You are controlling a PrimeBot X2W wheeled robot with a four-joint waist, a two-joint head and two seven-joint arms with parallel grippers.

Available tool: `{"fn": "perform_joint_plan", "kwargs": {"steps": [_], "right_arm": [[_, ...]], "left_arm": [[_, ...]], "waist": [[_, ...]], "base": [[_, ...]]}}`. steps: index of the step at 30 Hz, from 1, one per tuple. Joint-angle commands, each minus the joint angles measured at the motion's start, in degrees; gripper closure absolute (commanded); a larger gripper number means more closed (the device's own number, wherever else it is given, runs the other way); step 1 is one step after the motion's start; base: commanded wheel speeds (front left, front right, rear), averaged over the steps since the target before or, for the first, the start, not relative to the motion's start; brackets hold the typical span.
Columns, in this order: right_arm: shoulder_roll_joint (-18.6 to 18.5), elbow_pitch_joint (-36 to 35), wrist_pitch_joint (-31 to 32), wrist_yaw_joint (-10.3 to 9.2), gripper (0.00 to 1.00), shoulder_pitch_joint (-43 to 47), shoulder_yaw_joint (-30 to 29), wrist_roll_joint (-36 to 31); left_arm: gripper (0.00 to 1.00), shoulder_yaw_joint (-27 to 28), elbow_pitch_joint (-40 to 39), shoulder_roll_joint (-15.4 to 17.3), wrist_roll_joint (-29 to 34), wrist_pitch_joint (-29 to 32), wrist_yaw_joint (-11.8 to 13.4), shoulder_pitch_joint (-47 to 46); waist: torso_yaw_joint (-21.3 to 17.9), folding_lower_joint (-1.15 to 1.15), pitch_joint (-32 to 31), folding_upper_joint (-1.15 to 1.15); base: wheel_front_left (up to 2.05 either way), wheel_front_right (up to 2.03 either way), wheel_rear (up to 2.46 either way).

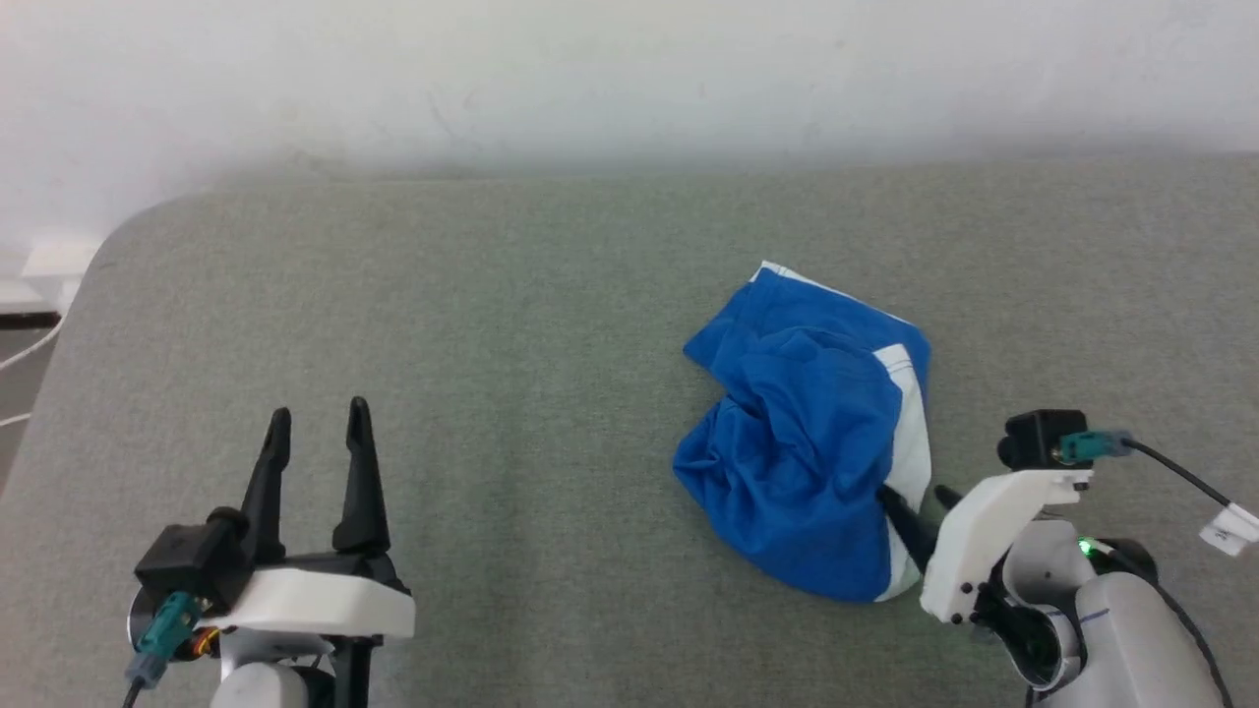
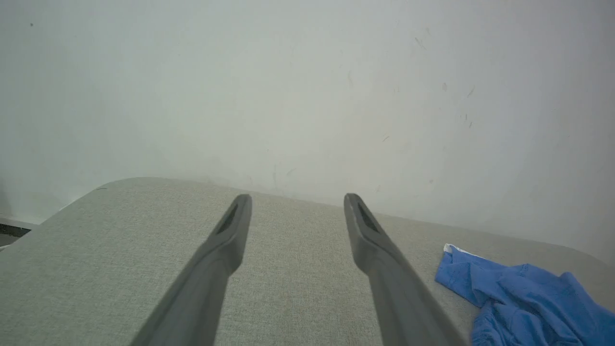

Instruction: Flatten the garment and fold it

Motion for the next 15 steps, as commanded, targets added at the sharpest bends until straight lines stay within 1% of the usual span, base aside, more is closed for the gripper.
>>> {"fn": "perform_joint_plan", "kwargs": {"steps": [1,2,3,8,10,15], "right_arm": [[0.2,0.3,0.6,-0.04,0.0,-1.1,0.6,1.7],[0.2,0.3,1.1,-0.04,0.56,-1.4,1.3,2.7],[0.2,0.1,1.1,-0.04,1.0,-1.5,1.7,3.2],[0.2,-2.7,-0.5,-0.04,1.0,-1.6,1.4,2.6],[0.2,-5.1,-2.3,-0.04,1.0,-2.1,0.2,-0.3],[0.2,-13.4,-7.0,-0.04,1.0,-5.8,-3.3,-10.7]], "left_arm": [[0.0,0.1,0.3,-0.2,0.7,-0.3,-0.6,-0.8],[0.0,0.1,0.5,-0.3,0.8,-0.3,-0.8,-1.0],[0.0,0.3,0.6,-0.4,1.0,-0.3,-0.9,-1.1],[0.0,1.1,0.6,-0.7,1.4,-0.3,-1.0,-1.2],[0.0,1.3,0.7,-0.7,1.4,-0.3,-1.1,-1.0],[0.0,1.3,0.7,-0.8,1.5,-0.3,-1.0,-1.1]], "waist": [[0.9,-0.01,0.7,0.0],[1.0,-0.01,0.6,0.0],[1.1,-0.01,0.6,0.0],[1.1,-0.01,-0.1,0.0],[1.1,-0.01,-0.5,0.0],[1.2,-0.01,-0.9,0.0]], "base": [[0.0,0.0,0.0],[0.0,0.0,0.0],[0.0,0.0,0.0],[0.0,0.0,0.0],[0.0,0.0,0.0],[0.0,0.0,0.0]]}}
